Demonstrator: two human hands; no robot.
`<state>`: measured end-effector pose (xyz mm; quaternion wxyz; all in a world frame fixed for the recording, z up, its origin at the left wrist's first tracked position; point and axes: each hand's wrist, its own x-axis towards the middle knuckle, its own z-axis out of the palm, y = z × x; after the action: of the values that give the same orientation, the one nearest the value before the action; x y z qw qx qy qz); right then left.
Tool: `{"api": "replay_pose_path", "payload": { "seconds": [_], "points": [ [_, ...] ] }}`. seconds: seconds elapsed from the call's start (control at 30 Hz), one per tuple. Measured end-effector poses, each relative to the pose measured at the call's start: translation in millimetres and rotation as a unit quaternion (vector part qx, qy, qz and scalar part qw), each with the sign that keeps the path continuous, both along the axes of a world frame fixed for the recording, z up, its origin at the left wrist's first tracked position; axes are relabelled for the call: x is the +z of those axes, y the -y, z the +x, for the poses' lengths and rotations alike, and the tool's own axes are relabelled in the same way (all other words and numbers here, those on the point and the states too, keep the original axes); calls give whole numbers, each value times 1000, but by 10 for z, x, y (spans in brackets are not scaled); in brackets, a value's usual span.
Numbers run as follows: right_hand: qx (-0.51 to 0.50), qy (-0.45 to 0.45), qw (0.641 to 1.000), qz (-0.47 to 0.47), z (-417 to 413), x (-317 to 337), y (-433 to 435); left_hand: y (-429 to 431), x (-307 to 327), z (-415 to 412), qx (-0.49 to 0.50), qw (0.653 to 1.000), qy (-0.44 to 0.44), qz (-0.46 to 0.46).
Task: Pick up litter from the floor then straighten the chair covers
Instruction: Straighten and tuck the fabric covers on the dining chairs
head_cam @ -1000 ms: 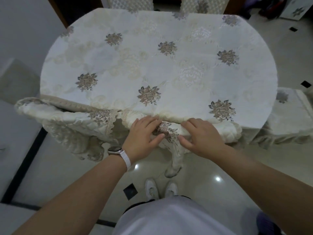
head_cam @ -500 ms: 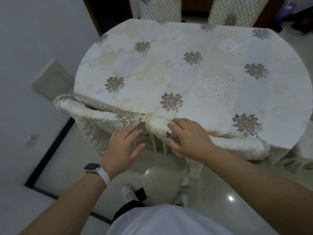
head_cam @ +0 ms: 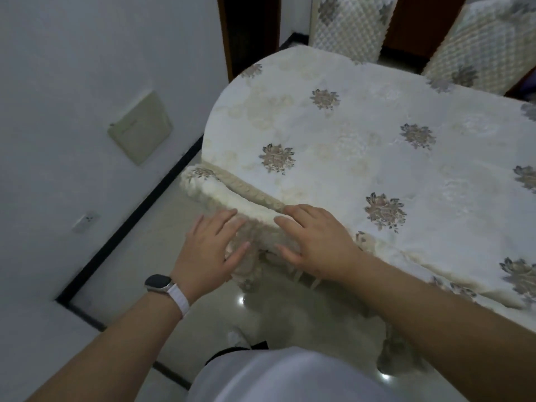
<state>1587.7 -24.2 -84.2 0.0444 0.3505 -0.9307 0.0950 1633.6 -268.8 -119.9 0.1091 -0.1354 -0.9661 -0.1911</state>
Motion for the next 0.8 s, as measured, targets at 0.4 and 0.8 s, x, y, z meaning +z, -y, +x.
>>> {"api": "replay_pose_path", "payload": {
  "seconds": [0.4, 0.8],
  "points": [
    [93, -5, 996, -5, -499, -53, 1864, 1696, 45, -97, 119, 991, -10, -62],
    [185, 13, 983, 6, -1492, -333, 3223, 2813, -3, -642, 204, 976, 20, -76]
  ]
}}
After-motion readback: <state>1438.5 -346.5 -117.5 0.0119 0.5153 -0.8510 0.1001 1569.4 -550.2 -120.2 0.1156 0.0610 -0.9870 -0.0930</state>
